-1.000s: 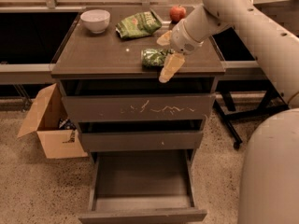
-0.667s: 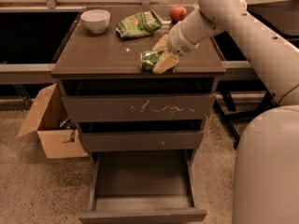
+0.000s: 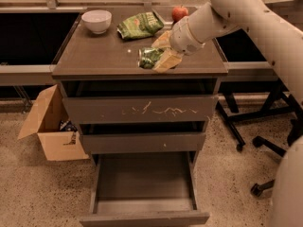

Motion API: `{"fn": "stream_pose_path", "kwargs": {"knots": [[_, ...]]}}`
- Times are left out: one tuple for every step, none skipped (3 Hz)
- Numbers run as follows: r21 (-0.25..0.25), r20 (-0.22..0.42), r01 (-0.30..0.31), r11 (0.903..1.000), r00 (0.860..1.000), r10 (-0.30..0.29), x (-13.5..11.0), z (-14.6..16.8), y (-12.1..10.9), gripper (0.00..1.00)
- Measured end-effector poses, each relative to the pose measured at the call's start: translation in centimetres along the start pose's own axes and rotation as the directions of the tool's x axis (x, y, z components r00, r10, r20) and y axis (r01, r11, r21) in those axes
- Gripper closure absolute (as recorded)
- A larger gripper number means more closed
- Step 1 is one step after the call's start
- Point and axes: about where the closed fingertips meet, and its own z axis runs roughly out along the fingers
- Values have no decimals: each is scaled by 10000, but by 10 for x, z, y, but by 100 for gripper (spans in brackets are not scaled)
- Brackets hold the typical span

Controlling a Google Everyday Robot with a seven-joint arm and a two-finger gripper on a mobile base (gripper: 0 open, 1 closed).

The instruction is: Place green can into bottom drawer

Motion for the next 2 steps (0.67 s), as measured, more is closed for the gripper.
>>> {"fn": "stream_pose_path", "kwargs": {"knots": [[-71,585,-205,9998,9981,209,-29,-11,36,100],[-617,1351,-1334,9891,9808,1407,-34,7,86,100]]}}
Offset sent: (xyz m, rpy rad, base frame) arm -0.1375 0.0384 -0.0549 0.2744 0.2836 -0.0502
